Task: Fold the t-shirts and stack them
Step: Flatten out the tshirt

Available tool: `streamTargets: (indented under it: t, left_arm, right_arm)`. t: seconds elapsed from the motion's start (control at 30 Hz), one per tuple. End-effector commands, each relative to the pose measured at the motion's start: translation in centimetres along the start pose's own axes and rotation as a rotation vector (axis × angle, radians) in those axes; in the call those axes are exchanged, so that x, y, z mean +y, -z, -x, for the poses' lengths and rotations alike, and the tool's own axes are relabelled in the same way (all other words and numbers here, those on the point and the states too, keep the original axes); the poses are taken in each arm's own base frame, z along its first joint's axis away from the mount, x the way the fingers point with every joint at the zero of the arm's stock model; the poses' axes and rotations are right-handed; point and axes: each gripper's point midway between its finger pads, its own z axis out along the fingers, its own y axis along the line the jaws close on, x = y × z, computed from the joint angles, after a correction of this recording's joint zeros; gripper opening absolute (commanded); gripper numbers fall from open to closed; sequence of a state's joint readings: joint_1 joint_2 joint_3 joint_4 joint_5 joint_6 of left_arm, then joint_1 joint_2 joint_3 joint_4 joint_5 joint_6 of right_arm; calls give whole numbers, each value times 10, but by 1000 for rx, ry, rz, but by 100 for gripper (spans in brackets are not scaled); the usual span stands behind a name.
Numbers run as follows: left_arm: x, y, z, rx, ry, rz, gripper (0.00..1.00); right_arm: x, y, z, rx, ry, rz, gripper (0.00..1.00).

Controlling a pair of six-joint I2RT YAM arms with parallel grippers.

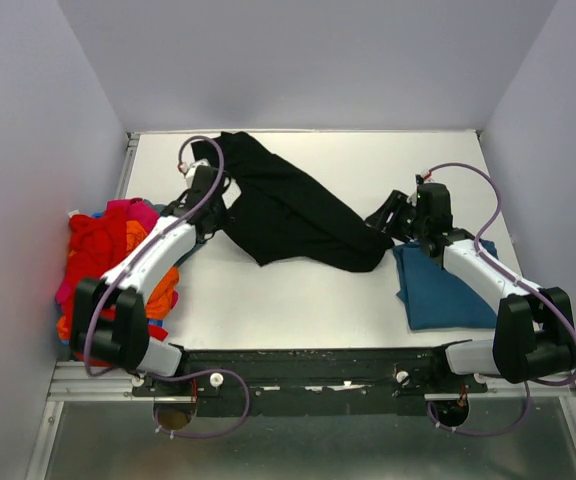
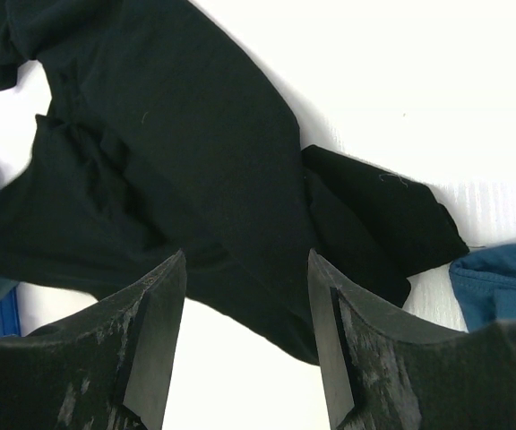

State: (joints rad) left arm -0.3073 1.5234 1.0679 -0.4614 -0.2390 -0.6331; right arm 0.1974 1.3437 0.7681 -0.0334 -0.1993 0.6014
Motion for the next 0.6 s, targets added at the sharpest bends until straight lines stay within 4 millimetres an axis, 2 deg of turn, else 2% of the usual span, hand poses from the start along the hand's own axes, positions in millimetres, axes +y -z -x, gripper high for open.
streamTargets:
  t: [0.0,0.17,0.3,0.43,0.57]
  left_arm:
    - [20,70,41,-178,131,-11,0]
    - [60,130,81,-316,236,26,0]
    - [87,170,103,-444,306,59,0]
    - [100,193,113,-494,319,91,0]
    - [109,203,117,-520,313,129,0]
  right_arm:
    - [6,6,1,14,8,-2,64]
    - [1,11,-8,32,17,-35,64]
    - [-1,7,-23,74,42,-50,64]
    - [2,-2,-39,126,87,-73,64]
    - [-7,-9,-48,153,111,-139,63]
